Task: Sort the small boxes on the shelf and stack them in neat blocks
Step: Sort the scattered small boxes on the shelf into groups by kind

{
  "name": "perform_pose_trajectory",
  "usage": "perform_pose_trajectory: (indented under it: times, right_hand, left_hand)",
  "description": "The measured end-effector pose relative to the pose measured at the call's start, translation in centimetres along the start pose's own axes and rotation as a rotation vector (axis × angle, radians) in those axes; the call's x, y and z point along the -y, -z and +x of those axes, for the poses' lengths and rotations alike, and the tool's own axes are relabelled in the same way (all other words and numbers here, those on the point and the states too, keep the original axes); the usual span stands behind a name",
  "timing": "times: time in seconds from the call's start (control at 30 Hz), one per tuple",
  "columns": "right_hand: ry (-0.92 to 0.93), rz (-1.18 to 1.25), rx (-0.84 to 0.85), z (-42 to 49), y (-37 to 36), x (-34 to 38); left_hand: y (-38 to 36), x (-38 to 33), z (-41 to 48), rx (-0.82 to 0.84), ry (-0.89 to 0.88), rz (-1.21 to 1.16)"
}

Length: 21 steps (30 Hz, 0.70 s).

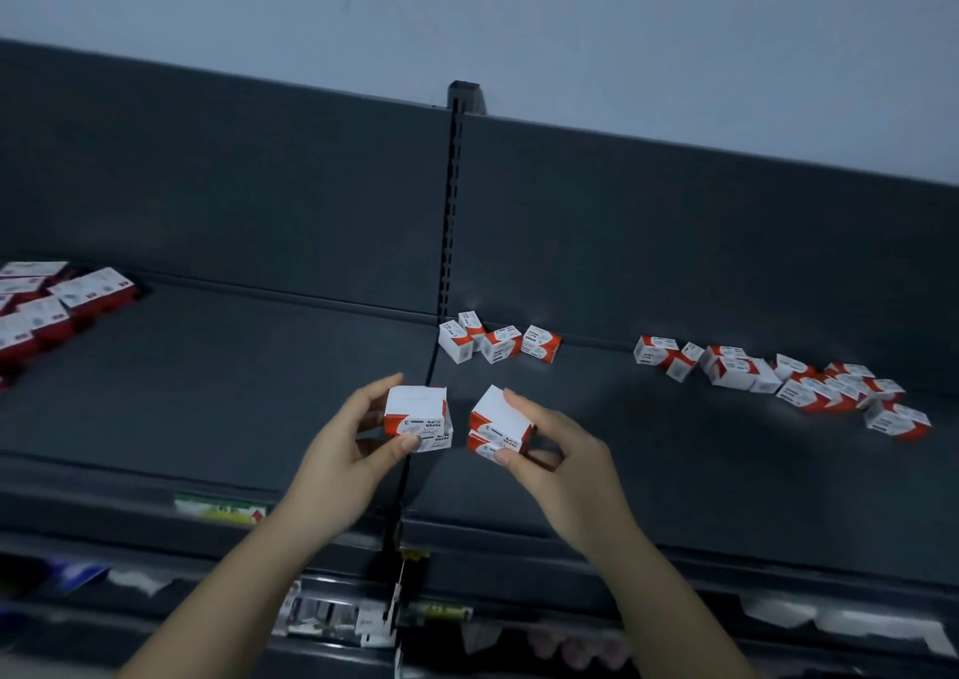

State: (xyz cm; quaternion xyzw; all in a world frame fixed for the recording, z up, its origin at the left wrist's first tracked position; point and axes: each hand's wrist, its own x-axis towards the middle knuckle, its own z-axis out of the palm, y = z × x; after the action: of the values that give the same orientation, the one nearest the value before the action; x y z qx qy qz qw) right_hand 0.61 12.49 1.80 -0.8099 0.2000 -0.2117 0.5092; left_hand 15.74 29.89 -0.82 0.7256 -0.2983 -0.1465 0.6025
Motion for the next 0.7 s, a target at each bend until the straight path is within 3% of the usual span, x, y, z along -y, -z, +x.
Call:
perform_pose_trajectory:
  times: [0.23, 0.7]
  right_hand:
    - [0.014, -0.017, 0.095, -2.3, -1.6, 1.9]
    - [0.058, -0.112, 0.065, -2.3, -9.4, 4.3]
  left_hand:
    - [2.1, -0.9, -4.1, -0.042, 0.043, 0.011]
    - [9.7, 0.2, -4.0, 0.007, 0.003, 0.024]
